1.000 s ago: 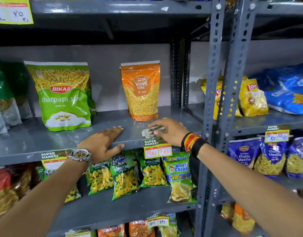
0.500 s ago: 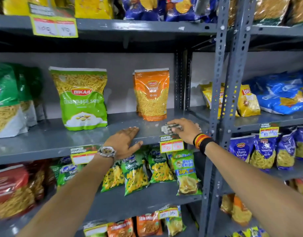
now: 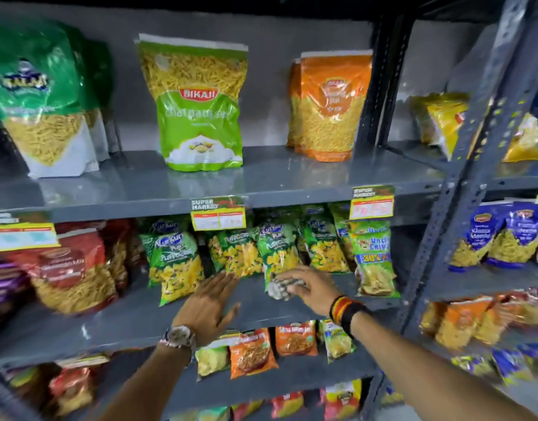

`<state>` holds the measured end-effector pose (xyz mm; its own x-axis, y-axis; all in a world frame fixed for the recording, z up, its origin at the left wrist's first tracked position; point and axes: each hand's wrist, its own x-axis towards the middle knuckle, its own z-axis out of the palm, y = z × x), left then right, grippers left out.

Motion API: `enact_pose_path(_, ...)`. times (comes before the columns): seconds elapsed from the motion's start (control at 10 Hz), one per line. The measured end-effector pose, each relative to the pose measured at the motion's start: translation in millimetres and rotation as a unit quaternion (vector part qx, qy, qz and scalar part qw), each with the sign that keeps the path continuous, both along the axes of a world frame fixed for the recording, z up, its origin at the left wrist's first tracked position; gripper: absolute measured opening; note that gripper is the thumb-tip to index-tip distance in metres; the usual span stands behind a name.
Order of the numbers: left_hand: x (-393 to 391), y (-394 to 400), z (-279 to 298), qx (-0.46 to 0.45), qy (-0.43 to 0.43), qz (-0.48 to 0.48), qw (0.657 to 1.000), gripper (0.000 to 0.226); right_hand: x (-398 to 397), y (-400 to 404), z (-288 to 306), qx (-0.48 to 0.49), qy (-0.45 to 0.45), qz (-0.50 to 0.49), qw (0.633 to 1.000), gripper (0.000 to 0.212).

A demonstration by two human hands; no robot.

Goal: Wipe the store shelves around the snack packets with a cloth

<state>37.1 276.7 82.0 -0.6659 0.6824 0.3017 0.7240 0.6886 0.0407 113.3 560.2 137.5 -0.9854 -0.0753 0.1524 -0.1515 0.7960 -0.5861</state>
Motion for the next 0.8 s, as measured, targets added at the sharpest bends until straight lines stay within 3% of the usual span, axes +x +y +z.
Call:
enact_pose_path(0.3,-37,-47,-129,-0.011,-0.013,0.089,0.996,0.068,-105,-77,-118,0.132,0.036,0.065,0.988,0.046)
enact_pose_path(0.4,-40,-54,-150,-0.024,-0.02,0.106,0.994,0.065,-119,-79,-153,0.21,-0.006,0.117,0.971,0.051)
enact_pose_path(0.5,-39,-54,-158,-0.028,-0.02,0.138,0.99,0.064,-116,-76,-171,0.252,-0.001,0.107,0.962,0.055)
enact_pose_path(0.6,-33,-53,-149,-0.052,-0.041,0.156,0.986,0.065,-118,-80,-159,0.266,-0.038,0.122,0.955,0.057)
enact_pose_path(0.7,-18,-58,-124,-0.033,-0.004,0.154,0.987,0.065,-103,-84,-132,0.248,-0.028,0.109,0.962,0.058)
enact_pose_path(0.8,17,-54,-64,0.017,-0.019,0.096,0.995,0.06,-30,-88,-111,0.027,0.007,0.027,0.999,0.052)
